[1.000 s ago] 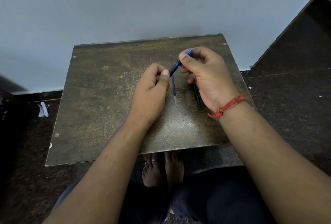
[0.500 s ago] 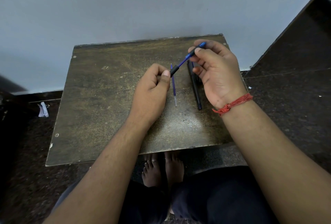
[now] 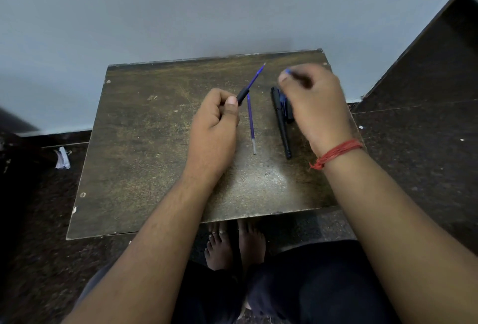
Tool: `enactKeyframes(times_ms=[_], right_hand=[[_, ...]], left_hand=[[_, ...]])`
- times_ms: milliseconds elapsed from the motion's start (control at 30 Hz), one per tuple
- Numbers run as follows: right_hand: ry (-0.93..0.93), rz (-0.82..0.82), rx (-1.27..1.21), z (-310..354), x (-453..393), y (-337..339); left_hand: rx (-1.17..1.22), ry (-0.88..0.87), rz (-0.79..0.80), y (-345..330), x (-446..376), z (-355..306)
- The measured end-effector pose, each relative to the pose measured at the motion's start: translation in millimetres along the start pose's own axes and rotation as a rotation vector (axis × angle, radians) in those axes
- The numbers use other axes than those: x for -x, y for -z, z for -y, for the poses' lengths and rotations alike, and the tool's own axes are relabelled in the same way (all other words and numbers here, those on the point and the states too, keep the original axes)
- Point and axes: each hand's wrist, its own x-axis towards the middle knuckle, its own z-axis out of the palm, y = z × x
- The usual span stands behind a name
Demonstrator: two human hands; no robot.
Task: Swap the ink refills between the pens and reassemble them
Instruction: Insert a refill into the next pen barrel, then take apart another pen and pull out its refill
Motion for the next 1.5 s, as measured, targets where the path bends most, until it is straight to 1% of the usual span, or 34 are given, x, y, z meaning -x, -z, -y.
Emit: enactKeyframes(times_ms=[67, 100, 200, 333, 467, 533, 600, 700, 800, 900, 1033, 1167, 1333, 1433, 1500], right_hand=[[0.110, 0.102, 0.331, 1, 6, -6], [0.147, 0.132, 0.457, 2, 9, -10], [0.202, 0.171, 0.712, 6, 13, -17], [0.236, 0.211, 0.819, 7, 17, -21], [0.241, 0.238, 0.828, 6, 17, -22], [0.236, 0.214, 0.783, 5, 15, -21], [0.203, 0.161, 0.669, 5, 11, -18], [0.098, 0.090, 0.373, 7, 9, -13], [0.013, 0.078, 0.126, 8, 8, -12], [-0.118, 0.169, -0.131, 8, 10, -11], [-0.190, 0.323, -0.333, 12, 16, -14], [-0.250, 0.349, -0.418, 14, 17, -15], [-0.266, 0.335, -0.475, 12, 15, -15], [-0.266, 0.278, -0.504, 11, 13, -14], [-0.281, 0.196, -0.562, 10, 9, -10]], left_hand=[[0.017, -0.003, -0.039, 1, -1, 1], [0.033, 0.000, -0.052, 1, -1, 1], [0.041, 0.005, -0.067, 1, -2, 2], [0.032, 0.008, -0.064, 0, -1, 2], [0.016, 0.010, -0.073, 0, -2, 1], [0.016, 0.012, -0.073, 0, -2, 1], [0.022, 0.018, -0.070, 1, -2, 1], [-0.002, 0.017, -0.073, 1, -2, -1], [-0.021, 0.017, -0.069, 1, 0, -3], [-0.056, 0.008, -0.056, 0, 2, -5], [-0.086, -0.011, -0.021, -1, 4, -5], [-0.117, -0.026, 0.004, -2, 5, -7], [-0.170, -0.060, 0.021, -3, 6, -8], [-0.202, -0.078, 0.029, -3, 8, -9], [-0.205, -0.076, 0.023, -3, 7, -8]])
